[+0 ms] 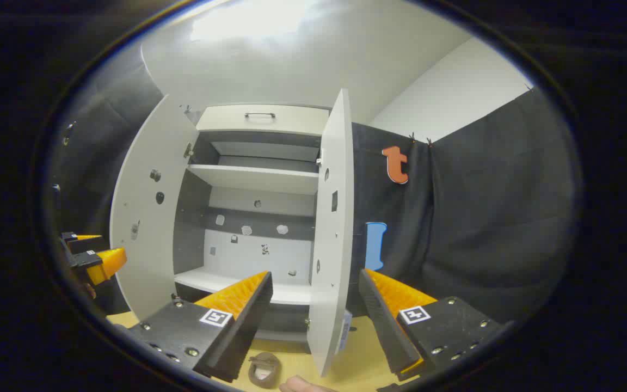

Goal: Grab one shoe with the right hand and put it into the shoe cabinet, grab the other shoe with the left hand and put it into the shoe cabinet; then close the right door with the right hand and the left door with the left hand.

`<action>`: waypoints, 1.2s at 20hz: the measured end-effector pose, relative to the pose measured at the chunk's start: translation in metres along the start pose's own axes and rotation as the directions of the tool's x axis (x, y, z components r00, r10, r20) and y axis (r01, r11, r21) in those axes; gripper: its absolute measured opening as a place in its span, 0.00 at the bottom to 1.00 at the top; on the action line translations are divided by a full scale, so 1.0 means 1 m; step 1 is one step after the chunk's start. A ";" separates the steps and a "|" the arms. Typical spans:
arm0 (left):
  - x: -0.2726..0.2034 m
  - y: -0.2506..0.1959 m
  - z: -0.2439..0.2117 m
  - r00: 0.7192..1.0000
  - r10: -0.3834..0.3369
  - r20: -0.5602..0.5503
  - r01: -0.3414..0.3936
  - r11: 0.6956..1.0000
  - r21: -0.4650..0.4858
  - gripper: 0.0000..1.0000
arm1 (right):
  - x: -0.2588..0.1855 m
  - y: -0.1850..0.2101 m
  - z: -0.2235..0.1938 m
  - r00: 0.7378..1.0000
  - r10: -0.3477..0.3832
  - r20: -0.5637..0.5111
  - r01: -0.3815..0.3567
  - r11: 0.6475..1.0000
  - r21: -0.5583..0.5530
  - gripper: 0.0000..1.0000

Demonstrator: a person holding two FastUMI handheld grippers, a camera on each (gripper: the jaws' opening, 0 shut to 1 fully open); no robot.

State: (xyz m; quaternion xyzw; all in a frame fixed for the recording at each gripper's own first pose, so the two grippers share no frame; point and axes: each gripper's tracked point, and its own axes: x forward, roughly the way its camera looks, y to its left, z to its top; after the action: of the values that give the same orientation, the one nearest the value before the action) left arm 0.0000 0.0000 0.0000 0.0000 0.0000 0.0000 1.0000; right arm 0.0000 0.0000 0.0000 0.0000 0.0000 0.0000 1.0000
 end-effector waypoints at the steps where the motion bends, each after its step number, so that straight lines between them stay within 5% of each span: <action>1: -0.001 0.001 -0.001 1.000 -0.005 0.001 0.005 1.000 -0.005 0.97 | 0.000 0.003 0.000 1.000 0.001 0.000 -0.001 1.000 -0.003 0.96; 12: 0.007 0.010 -0.013 1.000 -0.017 -0.022 0.017 1.000 -0.011 0.97 | 0.017 0.041 -0.043 0.995 0.058 -0.079 -0.058 0.998 -0.001 0.96; 21: -0.003 0.018 -0.030 0.998 -0.060 -0.037 0.058 0.997 -0.054 0.95 | 0.041 0.094 -0.161 0.956 0.138 -0.260 -0.142 0.990 0.002 0.96; 24: 0.001 0.032 -0.040 0.999 -0.019 -0.043 0.017 0.999 -0.046 0.97 | 0.038 0.110 -0.216 0.936 0.150 -0.320 -0.162 0.987 -0.014 0.96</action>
State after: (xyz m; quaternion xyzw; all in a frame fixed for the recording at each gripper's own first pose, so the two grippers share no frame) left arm 0.0009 0.0316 -0.0398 -0.0228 0.0217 -0.0092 0.9995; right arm 0.0379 0.1104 -0.2164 -0.0200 0.1609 0.0793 0.9836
